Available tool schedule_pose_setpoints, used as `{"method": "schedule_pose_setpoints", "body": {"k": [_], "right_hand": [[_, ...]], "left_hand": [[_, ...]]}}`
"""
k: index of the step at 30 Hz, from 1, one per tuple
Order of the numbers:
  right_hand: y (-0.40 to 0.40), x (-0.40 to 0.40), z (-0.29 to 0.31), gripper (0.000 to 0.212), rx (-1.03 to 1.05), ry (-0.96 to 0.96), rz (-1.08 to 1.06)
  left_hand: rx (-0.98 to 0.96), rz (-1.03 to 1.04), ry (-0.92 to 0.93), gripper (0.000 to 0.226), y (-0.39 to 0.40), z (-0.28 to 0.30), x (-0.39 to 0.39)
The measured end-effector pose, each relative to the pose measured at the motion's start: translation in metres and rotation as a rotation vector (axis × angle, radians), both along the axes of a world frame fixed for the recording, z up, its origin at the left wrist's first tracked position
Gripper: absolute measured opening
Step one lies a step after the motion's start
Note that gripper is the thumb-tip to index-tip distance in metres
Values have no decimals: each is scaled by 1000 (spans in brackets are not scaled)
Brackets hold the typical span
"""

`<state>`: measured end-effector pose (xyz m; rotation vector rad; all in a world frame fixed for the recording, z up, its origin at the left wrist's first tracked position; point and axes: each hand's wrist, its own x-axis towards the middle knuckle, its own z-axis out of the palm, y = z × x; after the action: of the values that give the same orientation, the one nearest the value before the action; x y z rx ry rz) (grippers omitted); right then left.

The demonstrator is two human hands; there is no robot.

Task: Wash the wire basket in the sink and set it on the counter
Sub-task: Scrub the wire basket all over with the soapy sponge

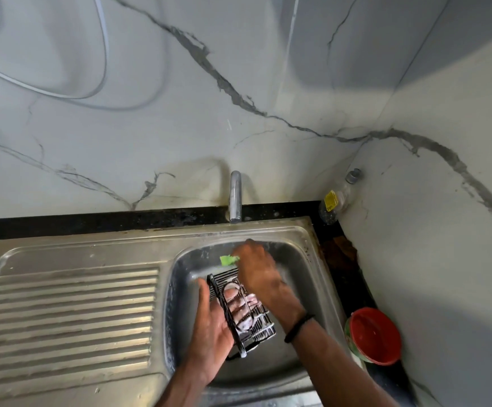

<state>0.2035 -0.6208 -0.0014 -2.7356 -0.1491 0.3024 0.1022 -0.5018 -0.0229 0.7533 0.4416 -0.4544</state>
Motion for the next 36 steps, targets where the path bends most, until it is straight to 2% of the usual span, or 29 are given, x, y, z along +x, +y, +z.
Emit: {"method": "schedule_pose_setpoints", "body": {"k": [3,6,8,10,13,16,21,24,26,28,32,35,36], "right_hand": [[-16,-8,-9,34,23,46,-62],[-17,-43,-8,29,299,-27,-173],[-23,-65,-8,28,425,-58,-209],[-31,-82,-8,28,470,-7,-200],[-46,-101,-6,29,470,29,-180],[-65,-112,-6,33,379,107,-171],[-75,-99,-9,31,468,131,-330],[-46,-103,-9,15,514,80,-348],[-30,-114,-15,19,543,12,-421],[-15,-128,-23,23,634,43,-473],[4,-156,-29,28,698,-58,-351],[-9,-155,-24,37,628,-117,-266],[-14,-153,-20,37,608,-194,-266]], "left_hand": [[60,45,14,74,4,-10,8],[110,138,43,48,5,-12,16],[141,169,51,42,4,-12,16],[207,176,53,46,8,-20,13],[234,191,119,78,12,-21,11],[290,228,127,53,16,-24,16],[235,314,140,64,17,-13,12],[243,368,147,52,15,-12,11],[212,445,145,43,16,-8,13],[163,530,219,48,19,-11,18],[87,599,332,49,25,-19,21],[39,637,375,49,24,-20,19],[37,643,377,51,23,-18,19]]}}
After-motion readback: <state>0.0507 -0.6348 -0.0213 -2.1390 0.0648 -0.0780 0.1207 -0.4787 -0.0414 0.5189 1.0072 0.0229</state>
